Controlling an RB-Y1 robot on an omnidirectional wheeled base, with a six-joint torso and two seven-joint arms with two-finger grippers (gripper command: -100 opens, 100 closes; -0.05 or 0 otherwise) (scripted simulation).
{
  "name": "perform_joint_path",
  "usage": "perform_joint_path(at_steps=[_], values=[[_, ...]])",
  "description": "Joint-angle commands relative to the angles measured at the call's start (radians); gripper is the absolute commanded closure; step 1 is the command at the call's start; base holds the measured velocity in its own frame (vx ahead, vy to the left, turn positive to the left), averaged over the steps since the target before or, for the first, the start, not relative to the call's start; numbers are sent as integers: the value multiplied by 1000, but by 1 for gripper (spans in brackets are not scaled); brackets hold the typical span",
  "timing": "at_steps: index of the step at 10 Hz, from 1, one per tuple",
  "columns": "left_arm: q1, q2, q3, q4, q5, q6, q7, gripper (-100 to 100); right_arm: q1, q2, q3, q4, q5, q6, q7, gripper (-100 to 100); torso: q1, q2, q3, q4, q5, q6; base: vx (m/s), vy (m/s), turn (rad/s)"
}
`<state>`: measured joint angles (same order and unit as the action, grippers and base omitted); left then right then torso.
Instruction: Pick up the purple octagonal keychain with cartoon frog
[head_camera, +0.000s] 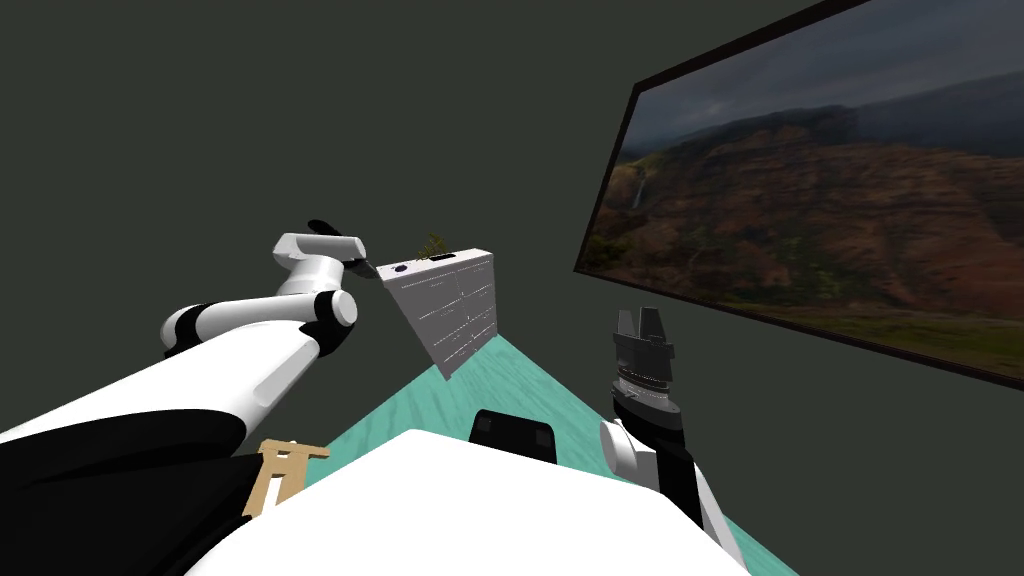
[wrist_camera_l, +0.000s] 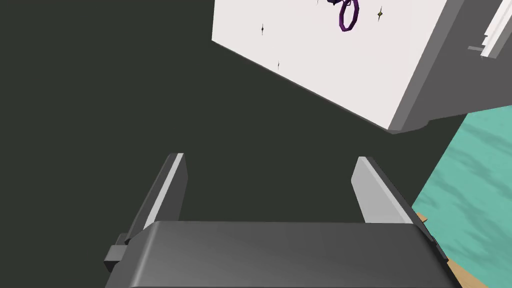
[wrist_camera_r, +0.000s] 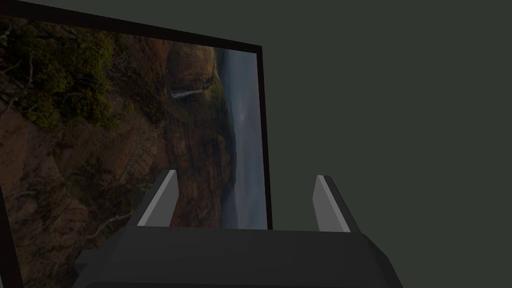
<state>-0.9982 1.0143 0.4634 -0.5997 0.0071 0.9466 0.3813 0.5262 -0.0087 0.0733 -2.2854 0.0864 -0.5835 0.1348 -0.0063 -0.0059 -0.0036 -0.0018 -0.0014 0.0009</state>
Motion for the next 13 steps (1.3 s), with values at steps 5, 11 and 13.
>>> perform_joint_path(at_steps=[5, 11, 13], values=[[-92, 27, 11, 85, 26, 97, 77, -100, 0, 0, 0, 0, 0, 0, 0, 0, 6, -1, -1, 0, 2, 0, 85, -27, -69], [-79, 35, 52, 100, 50, 103, 22, -100, 0, 0, 0, 0, 0, 0, 0, 0, 6, 3, 2, 1, 2, -2, 51, 10, 32], [-78, 43, 70, 113, 60, 96, -14, -100, 0, 0, 0, 0, 0, 0, 0, 0, 3, -4, -2, -1, 1, -1, 139, -60, 113]])
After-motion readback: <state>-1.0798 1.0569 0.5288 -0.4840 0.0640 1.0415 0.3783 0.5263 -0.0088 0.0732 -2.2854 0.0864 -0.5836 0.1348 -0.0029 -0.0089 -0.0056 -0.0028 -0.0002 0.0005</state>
